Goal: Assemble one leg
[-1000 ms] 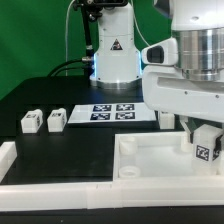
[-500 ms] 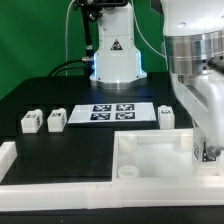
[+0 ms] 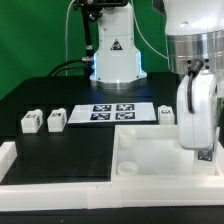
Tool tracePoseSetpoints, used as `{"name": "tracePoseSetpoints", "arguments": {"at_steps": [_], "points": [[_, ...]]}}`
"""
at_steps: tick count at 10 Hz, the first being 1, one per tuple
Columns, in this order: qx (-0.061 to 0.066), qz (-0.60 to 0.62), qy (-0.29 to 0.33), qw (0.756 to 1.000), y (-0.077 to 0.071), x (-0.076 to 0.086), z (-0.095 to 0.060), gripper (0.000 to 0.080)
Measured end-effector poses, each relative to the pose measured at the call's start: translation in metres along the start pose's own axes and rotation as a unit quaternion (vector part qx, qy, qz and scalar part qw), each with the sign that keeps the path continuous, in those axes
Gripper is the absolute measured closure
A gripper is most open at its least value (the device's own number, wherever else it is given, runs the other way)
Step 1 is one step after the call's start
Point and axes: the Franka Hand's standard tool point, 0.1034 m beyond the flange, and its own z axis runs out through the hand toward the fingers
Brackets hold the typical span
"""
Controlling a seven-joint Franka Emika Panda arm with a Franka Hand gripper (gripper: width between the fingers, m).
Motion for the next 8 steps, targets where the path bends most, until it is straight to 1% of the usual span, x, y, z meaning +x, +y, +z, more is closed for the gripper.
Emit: {"name": "tracePoseSetpoints", "arguments": {"at_steps": [1,2,3,4,6,7,8], "points": [[0.0,-0.005,0.0,1.0,0.001,0.0,0.0,0.0428],[0.0,-0.005,0.0,1.0,0.001,0.0,0.001,0.0291],[0.0,-0.006,0.0,1.0,0.001,-0.001,0.001,0.018],[0.0,-0.007,0.0,1.0,0.001,-0.001,0.001,0.0159],[0.0,-0.008,0.0,1.0,0.001,-0.001,0.0,0.0151],[0.005,-0.012,-0.004,1.0,0.002,-0.007,-0.008,0.0151],[0.01,-0.015,-0.01,1.0,0.005,-0.013,-0.021,0.015]]}}
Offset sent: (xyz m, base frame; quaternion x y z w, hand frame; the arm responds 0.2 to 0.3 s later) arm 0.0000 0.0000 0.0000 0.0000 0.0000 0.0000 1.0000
